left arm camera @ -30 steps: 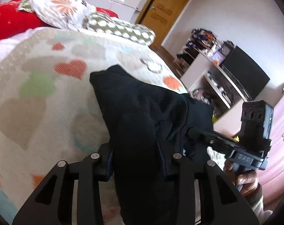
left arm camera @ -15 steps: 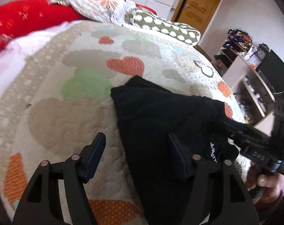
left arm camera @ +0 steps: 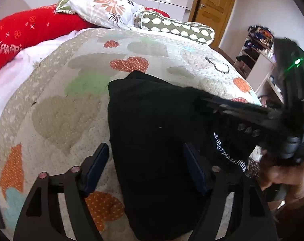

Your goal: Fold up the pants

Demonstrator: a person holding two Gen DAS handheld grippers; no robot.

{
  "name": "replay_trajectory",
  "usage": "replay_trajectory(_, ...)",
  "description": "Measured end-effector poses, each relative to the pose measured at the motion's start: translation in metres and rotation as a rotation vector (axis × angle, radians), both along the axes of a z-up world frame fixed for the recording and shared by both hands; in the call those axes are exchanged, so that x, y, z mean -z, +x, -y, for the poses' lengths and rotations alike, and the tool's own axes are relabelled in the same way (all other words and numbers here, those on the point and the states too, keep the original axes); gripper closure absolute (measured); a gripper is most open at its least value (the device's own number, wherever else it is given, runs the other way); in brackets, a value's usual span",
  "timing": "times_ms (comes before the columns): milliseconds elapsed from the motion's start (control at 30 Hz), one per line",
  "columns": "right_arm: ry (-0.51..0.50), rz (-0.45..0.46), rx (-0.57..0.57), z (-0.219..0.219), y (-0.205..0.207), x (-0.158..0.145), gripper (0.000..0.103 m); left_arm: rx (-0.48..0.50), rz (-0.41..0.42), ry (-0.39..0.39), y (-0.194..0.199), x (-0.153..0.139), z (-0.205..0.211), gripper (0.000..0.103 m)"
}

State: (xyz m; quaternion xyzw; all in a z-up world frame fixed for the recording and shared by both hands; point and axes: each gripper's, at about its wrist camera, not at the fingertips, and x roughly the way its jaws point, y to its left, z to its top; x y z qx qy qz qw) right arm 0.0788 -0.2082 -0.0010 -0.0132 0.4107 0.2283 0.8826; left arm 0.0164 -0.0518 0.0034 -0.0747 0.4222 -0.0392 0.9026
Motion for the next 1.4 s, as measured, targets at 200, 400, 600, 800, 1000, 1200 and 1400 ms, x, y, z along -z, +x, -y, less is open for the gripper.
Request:
replay_trajectory(200, -0.041, 0.033, -0.010, 0.012, -0.033, -0.021, 0.064, -0.007, 0.002, 0.005, -0.002, 0.000, 0.002, 0.023)
replay_trajectory(400, -0.101, 0.017, 0.034, 0.026, -0.073, -0.002, 0.059, -0.013, 0.015, 0.012, -0.008, -0.002, 0.001, 0.023)
replay_trajectory(600, -0.076, 0.025, 0.042, 0.030, -0.081, -0.006, 0.053, -0.032, 0.035, 0.030, -0.017, -0.007, 0.003, 0.023)
replay_trajectory(800, -0.040, 0.109, 0.079, 0.034, -0.105, -0.033, 0.043, -0.064, 0.096, 0.065, -0.034, -0.025, 0.001, 0.023)
replay_trajectory(1000, 0.008, 0.141, 0.120, 0.036, -0.120, -0.048, 0.027, -0.092, 0.138, 0.123, -0.052, -0.043, 0.001, 0.021)
replay_trajectory(1200, -0.001, 0.147, 0.134, 0.034, -0.128, -0.055, 0.025, -0.130, 0.166, 0.137, -0.067, -0.054, -0.005, 0.020)
replay_trajectory(1400, 0.007, 0.161, 0.128, 0.033, -0.138, -0.062, 0.022, -0.127, 0.176, 0.150, -0.075, -0.061, -0.007, 0.018)
